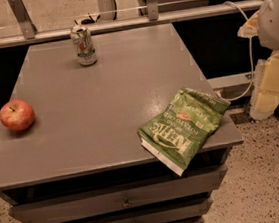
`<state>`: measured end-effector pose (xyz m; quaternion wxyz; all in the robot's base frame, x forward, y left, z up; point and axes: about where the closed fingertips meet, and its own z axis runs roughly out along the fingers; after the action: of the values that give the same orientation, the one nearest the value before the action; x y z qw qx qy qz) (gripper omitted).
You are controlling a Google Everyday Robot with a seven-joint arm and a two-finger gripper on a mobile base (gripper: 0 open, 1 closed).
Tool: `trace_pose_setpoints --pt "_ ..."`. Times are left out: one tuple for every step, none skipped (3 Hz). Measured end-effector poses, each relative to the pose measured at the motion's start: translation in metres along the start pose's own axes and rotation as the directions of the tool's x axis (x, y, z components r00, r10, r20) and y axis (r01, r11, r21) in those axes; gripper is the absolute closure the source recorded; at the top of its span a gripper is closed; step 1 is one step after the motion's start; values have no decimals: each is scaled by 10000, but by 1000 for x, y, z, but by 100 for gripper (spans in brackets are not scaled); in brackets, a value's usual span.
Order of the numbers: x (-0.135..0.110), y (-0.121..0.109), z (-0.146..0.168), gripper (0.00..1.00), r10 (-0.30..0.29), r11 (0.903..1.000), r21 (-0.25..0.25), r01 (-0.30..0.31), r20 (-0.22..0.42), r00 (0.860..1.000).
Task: Pick apple
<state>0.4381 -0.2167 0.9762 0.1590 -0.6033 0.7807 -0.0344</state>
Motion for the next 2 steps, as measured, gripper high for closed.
trace_pose_setpoints --pt "0 0 0 0 0 10000 0 0 0 10000" --pt "-21 6 10 0 -117 9996 -259 133 598 9981"
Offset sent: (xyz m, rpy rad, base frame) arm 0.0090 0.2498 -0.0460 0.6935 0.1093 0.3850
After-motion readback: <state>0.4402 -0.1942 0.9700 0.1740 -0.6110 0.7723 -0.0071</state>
